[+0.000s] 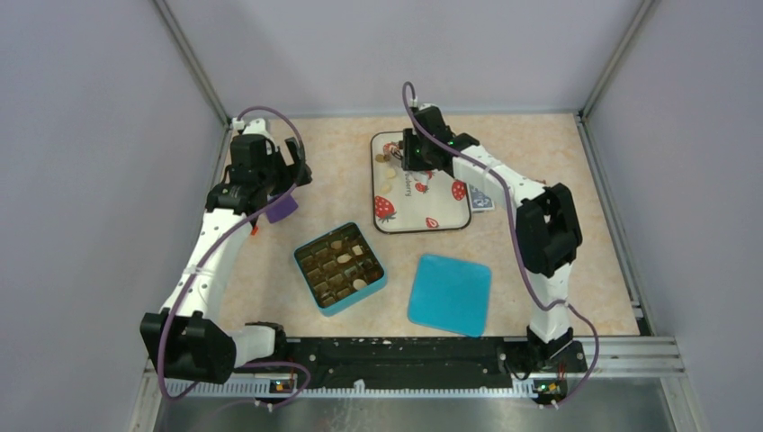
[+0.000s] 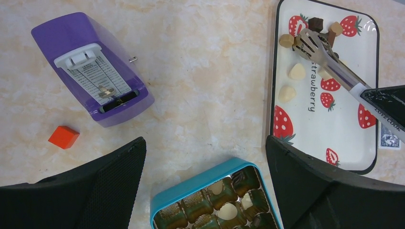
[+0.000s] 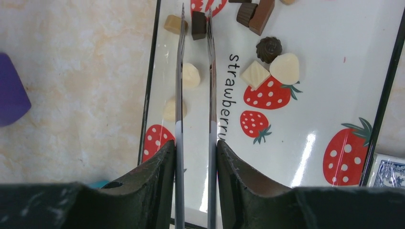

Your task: Pack the chocolate

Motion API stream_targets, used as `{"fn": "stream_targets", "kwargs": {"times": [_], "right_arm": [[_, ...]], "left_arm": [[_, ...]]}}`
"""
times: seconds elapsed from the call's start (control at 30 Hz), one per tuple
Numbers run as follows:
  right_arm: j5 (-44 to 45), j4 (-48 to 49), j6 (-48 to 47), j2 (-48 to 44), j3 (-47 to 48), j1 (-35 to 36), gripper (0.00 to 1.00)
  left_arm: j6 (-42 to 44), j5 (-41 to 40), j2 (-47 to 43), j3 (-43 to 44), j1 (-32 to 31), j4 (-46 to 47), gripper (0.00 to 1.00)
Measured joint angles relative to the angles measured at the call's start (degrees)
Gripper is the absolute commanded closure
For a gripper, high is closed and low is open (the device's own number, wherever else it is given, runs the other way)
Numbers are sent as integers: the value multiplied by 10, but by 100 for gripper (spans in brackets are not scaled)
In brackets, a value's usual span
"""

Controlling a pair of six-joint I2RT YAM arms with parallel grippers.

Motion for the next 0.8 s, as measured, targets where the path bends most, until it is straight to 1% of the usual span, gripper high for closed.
{"fn": "stream_targets", "kwargs": {"times": [0.17, 0.27, 0.43, 0.57, 0.63, 0.8], "right_arm": [[3, 2, -1, 9, 8, 0, 85], [10, 4, -1, 9, 7, 0, 90], [30, 17, -7, -8, -25, 0, 92], [37, 14, -21, -64, -77, 0, 92], [26, 17, -30, -102, -104, 0, 92], [-54, 30, -64, -227, -183, 1, 92]], "left_arm": [[0, 0, 0, 0, 0, 0, 1], [0, 0, 0, 0, 0, 0, 1], [0, 0, 3, 0, 0, 0, 1], [0, 0, 9, 0, 0, 0, 1], [0, 0, 10, 0, 0, 0, 1], [0, -2, 12, 1, 0, 0, 1]]}}
